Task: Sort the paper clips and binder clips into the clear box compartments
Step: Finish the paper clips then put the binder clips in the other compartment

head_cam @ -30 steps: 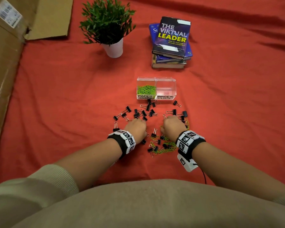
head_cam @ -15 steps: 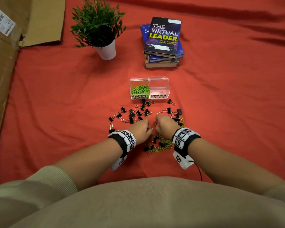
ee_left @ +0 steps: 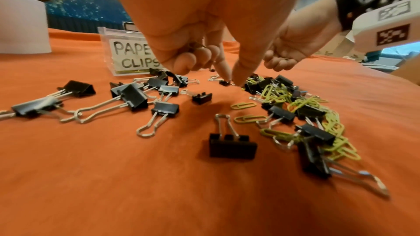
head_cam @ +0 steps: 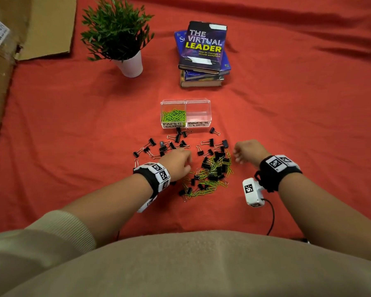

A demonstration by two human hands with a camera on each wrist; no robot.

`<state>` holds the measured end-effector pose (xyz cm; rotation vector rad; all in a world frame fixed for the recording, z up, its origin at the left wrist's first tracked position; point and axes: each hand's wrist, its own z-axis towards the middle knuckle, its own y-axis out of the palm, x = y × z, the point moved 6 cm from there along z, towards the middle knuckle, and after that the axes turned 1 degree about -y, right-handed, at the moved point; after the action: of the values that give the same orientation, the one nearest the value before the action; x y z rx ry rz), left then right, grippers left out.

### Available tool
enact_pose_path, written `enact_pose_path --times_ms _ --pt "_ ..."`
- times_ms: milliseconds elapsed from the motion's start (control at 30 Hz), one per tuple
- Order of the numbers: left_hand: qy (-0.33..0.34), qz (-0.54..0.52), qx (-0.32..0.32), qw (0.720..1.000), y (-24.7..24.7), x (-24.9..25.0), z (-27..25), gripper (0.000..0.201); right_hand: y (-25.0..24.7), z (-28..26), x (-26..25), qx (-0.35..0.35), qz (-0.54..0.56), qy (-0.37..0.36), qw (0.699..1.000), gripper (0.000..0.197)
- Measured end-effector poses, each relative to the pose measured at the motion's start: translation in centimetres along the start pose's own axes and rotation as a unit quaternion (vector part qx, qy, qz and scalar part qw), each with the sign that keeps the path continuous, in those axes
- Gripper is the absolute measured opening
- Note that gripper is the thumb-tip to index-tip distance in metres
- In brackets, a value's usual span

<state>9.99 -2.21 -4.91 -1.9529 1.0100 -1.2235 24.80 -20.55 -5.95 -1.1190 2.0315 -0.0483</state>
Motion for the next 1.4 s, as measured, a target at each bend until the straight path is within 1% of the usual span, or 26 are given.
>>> enact_pose_path --times_ms 33,67,100,133,167,233,300,400,467,567,600,667,733,833,900,933,1000,1067,1100,1167,1233,1267,1333,1400 --pt "0.015 0.018 -0.02 1.0 0.5 0.4 -0.1 0.015 -0.3 0.4 0.3 0.018 -0.094 -0.008 0.995 0.027" --pt "0.024 0.039 -0.038 0.998 1.0 0.7 -0.3 0.018 -0.5 0.5 0.3 0.038 -0.189 -0.019 0.981 0.026" --pt "0.026 0.06 -0.05 0.997 1.5 0.8 -0.3 0.02 -0.3 0.4 0.2 0.052 -0.259 -0.035 0.964 0.023" --pt "0.023 0.075 -0.055 0.995 1.8 0.9 -0.4 0.021 0.1 0.3 0.0 0.06 -0.3 -0.052 0.951 0.021" --pt "0.018 0.082 -0.054 0.995 2.1 0.8 -0.5 0.021 0.6 0.2 -0.2 0.061 -0.318 -0.067 0.944 0.021" --pt "0.01 0.087 -0.046 0.995 2.3 0.7 -0.6 0.018 1.7 0.3 -0.4 0.059 -0.33 -0.08 0.939 0.027" --pt "0.002 0.092 -0.039 0.995 2.5 0.7 -0.7 0.016 2.5 0.6 -0.6 0.065 -0.332 -0.077 0.938 0.029" --pt "-0.004 0.091 -0.042 0.995 2.8 0.6 -0.8 0.016 3.4 0.9 -0.6 0.057 -0.323 -0.065 0.942 0.039" --pt "-0.002 0.087 -0.038 0.995 3.0 0.6 -0.9 0.016 3.6 0.9 -0.7 0.051 -0.31 -0.053 0.948 0.04" --pt "-0.004 0.067 -0.023 0.997 2.9 0.6 -1.0 0.017 4.0 0.8 -0.6 0.029 -0.321 -0.044 0.946 0.035" --pt "-0.01 0.058 -0.018 0.998 2.8 0.6 -1.0 0.018 4.1 0.6 -0.6 0.033 -0.319 -0.048 0.946 0.034" --pt "-0.016 0.055 -0.014 0.998 2.7 0.6 -1.1 0.02 4.2 0.6 -0.5 0.042 -0.311 -0.068 0.947 0.029" --pt "-0.014 0.07 -0.022 0.997 2.8 0.6 -1.1 0.019 4.1 0.2 -0.6 0.046 -0.305 -0.093 0.947 0.016" --pt "-0.017 0.086 -0.029 0.996 3.1 0.5 -1.2 0.019 3.6 -0.5 -1.1 0.065 -0.287 -0.132 0.946 0.013" --pt "-0.025 0.082 -0.032 0.996 3.1 0.4 -1.2 0.019 4.0 -1.1 -1.4 0.026 -0.28 -0.164 0.945 0.007" --pt "-0.031 0.076 -0.034 0.996 3.1 0.3 -1.3 0.019 4.5 -1.5 -1.6 -0.003 -0.29 -0.186 0.939 0.007" --pt "-0.044 0.043 -0.031 0.998 2.8 0.3 -1.3 0.017 5.3 -2.1 -1.9 -0.039 -0.338 -0.225 0.913 0.012" --pt "-0.063 -0.024 -0.017 0.998 2.0 0.2 -1.5 0.009 5.7 -2.2 -1.9 -0.045 -0.381 -0.242 0.891 0.014" --pt "-0.075 -0.062 -0.005 0.995 1.5 0.1 -1.5 0.006 5.9 -2.2 -1.9 -0.047 -0.395 -0.245 0.884 0.015" --pt "-0.1 -0.126 0.026 0.987 0.4 -0.5 -1.4 0.008 6.3 -2.3 -1.9 -0.05 -0.415 -0.255 0.872 0.013" --pt "-0.121 -0.18 0.044 0.975 -0.3 -1.1 -1.3 0.005 6.5 -2.4 -2.0 -0.046 -0.429 -0.274 0.859 0.009" --pt "-0.134 -0.21 0.043 0.968 -0.5 -1.4 -1.3 0.003 6.5 -2.4 -2.1 -0.044 -0.431 -0.284 0.855 0.008" --pt "-0.159 -0.255 0.036 0.953 -0.8 -1.7 -1.3 0.008 6.4 -2.3 -2.2 -0.042 -0.423 -0.295 0.856 0.009" --pt "-0.167 -0.259 0.018 0.951 -0.7 -1.8 -1.4 0.016 6.2 -2.1 -2.4 -0.035 -0.41 -0.299 0.861 0.009"
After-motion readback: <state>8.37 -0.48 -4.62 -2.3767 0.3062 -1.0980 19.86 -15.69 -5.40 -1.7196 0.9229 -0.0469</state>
